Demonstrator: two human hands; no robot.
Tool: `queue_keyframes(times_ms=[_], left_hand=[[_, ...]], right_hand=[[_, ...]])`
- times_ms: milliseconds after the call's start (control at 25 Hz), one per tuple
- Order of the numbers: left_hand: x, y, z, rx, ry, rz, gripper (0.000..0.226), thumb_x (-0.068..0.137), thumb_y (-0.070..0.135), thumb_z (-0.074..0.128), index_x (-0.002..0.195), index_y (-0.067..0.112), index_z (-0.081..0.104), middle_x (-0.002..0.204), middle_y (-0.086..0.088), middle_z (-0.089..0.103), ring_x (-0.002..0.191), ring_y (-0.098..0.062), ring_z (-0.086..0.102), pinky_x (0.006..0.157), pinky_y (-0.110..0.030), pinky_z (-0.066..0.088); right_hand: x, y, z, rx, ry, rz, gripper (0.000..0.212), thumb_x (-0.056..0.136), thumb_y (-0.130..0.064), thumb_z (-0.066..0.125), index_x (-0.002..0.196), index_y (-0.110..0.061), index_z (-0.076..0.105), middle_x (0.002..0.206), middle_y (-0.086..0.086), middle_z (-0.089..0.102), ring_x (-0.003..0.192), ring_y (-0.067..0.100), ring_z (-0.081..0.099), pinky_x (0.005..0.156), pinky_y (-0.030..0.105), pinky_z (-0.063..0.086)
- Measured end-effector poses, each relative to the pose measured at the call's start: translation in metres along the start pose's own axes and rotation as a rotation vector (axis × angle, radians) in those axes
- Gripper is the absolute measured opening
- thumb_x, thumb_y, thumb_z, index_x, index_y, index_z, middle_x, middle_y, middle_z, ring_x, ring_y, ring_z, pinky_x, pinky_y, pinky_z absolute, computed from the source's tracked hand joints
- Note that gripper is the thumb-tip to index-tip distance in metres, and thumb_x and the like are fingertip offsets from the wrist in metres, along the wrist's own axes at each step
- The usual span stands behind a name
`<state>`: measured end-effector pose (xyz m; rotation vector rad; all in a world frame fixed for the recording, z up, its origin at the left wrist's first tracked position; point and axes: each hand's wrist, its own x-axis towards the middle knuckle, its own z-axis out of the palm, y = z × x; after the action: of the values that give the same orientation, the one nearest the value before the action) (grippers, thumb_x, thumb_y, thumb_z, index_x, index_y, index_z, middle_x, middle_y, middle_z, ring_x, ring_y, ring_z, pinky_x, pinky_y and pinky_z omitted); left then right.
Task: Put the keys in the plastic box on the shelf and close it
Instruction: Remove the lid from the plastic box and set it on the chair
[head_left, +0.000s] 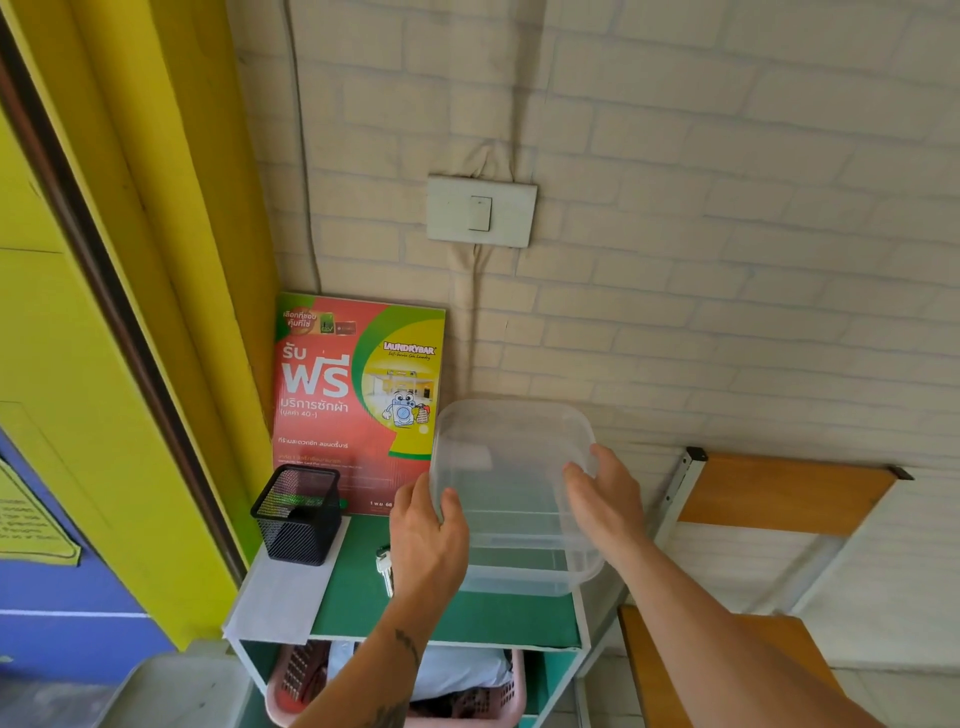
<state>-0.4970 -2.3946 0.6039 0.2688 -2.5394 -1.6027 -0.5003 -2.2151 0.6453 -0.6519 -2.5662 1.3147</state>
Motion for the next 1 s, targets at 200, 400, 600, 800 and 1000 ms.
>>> queue_keyframes(times_ms=[200, 400, 600, 800, 1000], left_hand=[[-0.007, 0.014, 0.007, 0.022, -0.025, 0.116, 0.063, 0.087, 0.046, 0.033, 0.142, 0.017, 0.044, 0.141, -0.007, 0.05, 0.128, -0.027, 0.046, 0.107, -0.049, 0.042], [-0.026, 0.05, 0.041, 0.004, -0.04, 0.201, 0.061, 0.094, 0.011, 0.041, 0.153, 0.016, 0.028, 0.154, -0.006, 0.038, 0.134, -0.026, 0.043, 0.107, -0.037, 0.037], [-0.065, 0.074, 0.098, 0.159, -0.09, 0.409, 0.067, 0.092, 0.01, 0.039, 0.155, 0.016, 0.017, 0.163, -0.003, 0.02, 0.142, -0.024, 0.035, 0.112, -0.037, 0.036], [-0.125, 0.089, 0.174, 0.32, -0.17, 0.413, 0.068, 0.092, 0.015, 0.037, 0.155, 0.019, 0.012, 0.164, -0.005, 0.013, 0.14, -0.027, 0.037, 0.111, -0.04, 0.04], [-0.185, 0.103, 0.253, 0.465, -0.241, 0.345, 0.068, 0.089, 0.013, 0.037, 0.153, 0.014, 0.016, 0.161, -0.01, 0.02, 0.144, -0.028, 0.028, 0.116, -0.043, 0.032]], right_hand=[[-0.01, 0.019, -0.016, 0.026, 0.102, -0.089, 0.056, 0.097, -0.023, 0.054, 0.148, -0.017, 0.034, 0.153, 0.006, 0.039, 0.138, 0.025, 0.039, 0.108, 0.041, 0.038], [-0.019, 0.047, -0.049, 0.028, 0.206, -0.114, 0.064, 0.095, -0.023, 0.056, 0.152, -0.019, 0.027, 0.157, 0.004, 0.032, 0.143, 0.022, 0.032, 0.114, 0.044, 0.034], [-0.026, 0.098, -0.099, -0.115, 0.284, -0.114, 0.066, 0.096, -0.031, 0.052, 0.153, -0.025, 0.018, 0.163, 0.002, 0.018, 0.147, 0.023, 0.022, 0.115, 0.045, 0.032], [-0.029, 0.171, -0.166, -0.193, 0.246, -0.118, 0.066, 0.097, -0.031, 0.049, 0.154, -0.021, 0.016, 0.164, 0.005, 0.011, 0.148, 0.025, 0.019, 0.114, 0.04, 0.029], [-0.024, 0.257, -0.224, -0.224, 0.184, -0.04, 0.066, 0.096, -0.03, 0.047, 0.154, -0.014, 0.018, 0.164, 0.006, 0.012, 0.147, 0.025, 0.02, 0.116, 0.041, 0.031]])
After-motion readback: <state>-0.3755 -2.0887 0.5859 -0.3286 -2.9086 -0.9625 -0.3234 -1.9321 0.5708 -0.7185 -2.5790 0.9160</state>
